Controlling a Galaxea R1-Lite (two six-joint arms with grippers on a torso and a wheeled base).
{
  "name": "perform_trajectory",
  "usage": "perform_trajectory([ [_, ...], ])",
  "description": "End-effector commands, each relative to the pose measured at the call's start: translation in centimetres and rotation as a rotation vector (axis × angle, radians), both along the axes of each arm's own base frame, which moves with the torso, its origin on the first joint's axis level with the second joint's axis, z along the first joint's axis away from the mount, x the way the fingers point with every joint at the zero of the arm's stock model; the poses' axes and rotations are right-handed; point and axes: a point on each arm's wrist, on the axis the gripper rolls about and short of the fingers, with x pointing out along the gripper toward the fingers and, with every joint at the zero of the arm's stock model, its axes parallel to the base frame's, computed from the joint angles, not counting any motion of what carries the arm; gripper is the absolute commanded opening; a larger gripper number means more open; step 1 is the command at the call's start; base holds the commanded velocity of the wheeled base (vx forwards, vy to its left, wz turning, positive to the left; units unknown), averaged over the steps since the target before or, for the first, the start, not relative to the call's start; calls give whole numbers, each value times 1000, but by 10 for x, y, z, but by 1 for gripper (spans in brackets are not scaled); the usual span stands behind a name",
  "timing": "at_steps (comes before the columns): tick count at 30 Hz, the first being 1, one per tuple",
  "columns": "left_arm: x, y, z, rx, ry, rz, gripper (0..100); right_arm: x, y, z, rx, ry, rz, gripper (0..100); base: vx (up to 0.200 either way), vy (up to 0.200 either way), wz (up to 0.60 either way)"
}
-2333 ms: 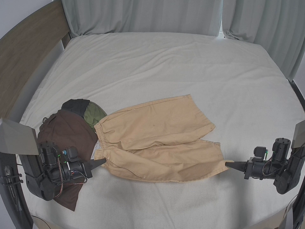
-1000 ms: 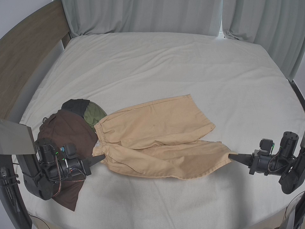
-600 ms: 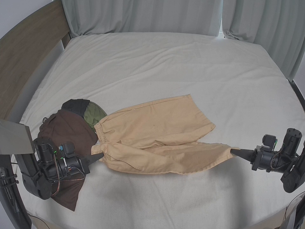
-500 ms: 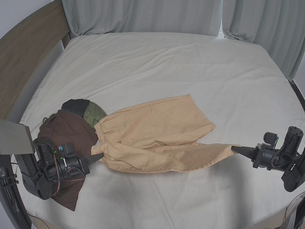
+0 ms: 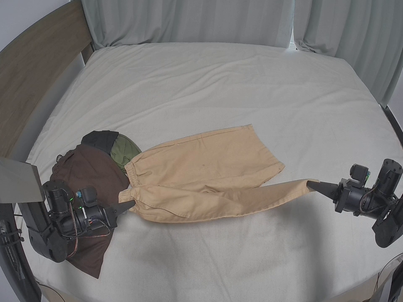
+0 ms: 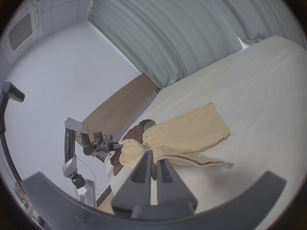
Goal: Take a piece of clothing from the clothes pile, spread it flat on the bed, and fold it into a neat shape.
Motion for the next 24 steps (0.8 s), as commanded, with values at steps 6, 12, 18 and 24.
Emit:
perform_trajectory([
  [6,1,2,1,-5,2,12,0,29,1,19,50,-66,-8,0,0,0,0],
  [12,6,4,6,-41,10,61,0,45,2,24,87,-64,-7,0,0,0,0],
  [18,10,4,8,-62,18,100,0,67,3,20,93,-75,-5,0,0,0,0],
  [24,15,4,10,-69,4,121,0,84,5,25,126,-87,-1,0,0,0,0],
])
